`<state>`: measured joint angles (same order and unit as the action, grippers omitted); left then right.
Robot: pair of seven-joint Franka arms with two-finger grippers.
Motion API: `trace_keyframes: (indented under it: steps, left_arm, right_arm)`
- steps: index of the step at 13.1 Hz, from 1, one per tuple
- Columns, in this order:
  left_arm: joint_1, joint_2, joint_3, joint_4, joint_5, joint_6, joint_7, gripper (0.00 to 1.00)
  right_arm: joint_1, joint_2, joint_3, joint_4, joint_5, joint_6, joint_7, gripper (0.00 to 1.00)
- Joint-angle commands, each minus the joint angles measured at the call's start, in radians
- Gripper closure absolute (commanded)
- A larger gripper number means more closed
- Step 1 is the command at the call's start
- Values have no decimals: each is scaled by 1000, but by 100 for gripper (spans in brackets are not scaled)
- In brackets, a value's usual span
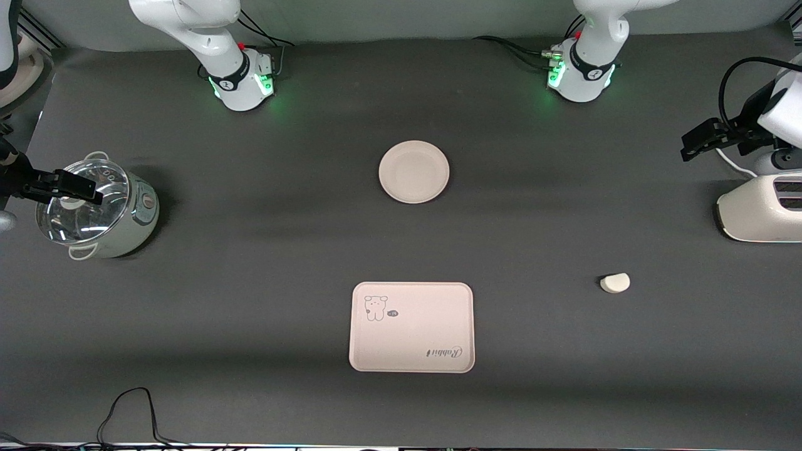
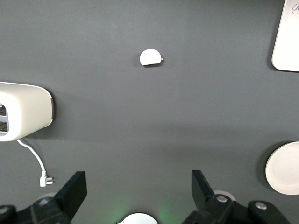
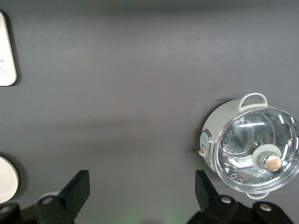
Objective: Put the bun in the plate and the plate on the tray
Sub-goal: 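Move the left gripper down toward the white bun, then close the left gripper on the white bun and lift it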
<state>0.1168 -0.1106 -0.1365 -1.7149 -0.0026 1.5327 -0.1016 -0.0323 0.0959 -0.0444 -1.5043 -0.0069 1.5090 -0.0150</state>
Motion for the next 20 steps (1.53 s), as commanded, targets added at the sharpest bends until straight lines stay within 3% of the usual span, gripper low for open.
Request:
trace_keyframes:
  steps: [1, 5, 9, 16, 20]
  left_arm:
    - [3, 6, -5, 20, 1, -25, 8, 0]
    - [0, 26, -6, 14, 6, -14, 11, 0]
    - [3, 138, -6, 15, 6, 134, 16, 0]
    - [4, 428, -3, -6, 69, 453, 5, 0]
    - [29, 523, 0, -167, 70, 823, -10, 0]
  right_arm:
    - [-3, 1, 6, 4, -27, 0, 20, 0]
    - [-3, -1, 6, 4, -27, 0, 20, 0]
    - [-3, 1, 6, 3, -25, 0, 20, 0]
    - [-3, 1, 6, 3, -21, 0, 20, 0]
    - [-3, 4, 6, 3, -21, 0, 20, 0]
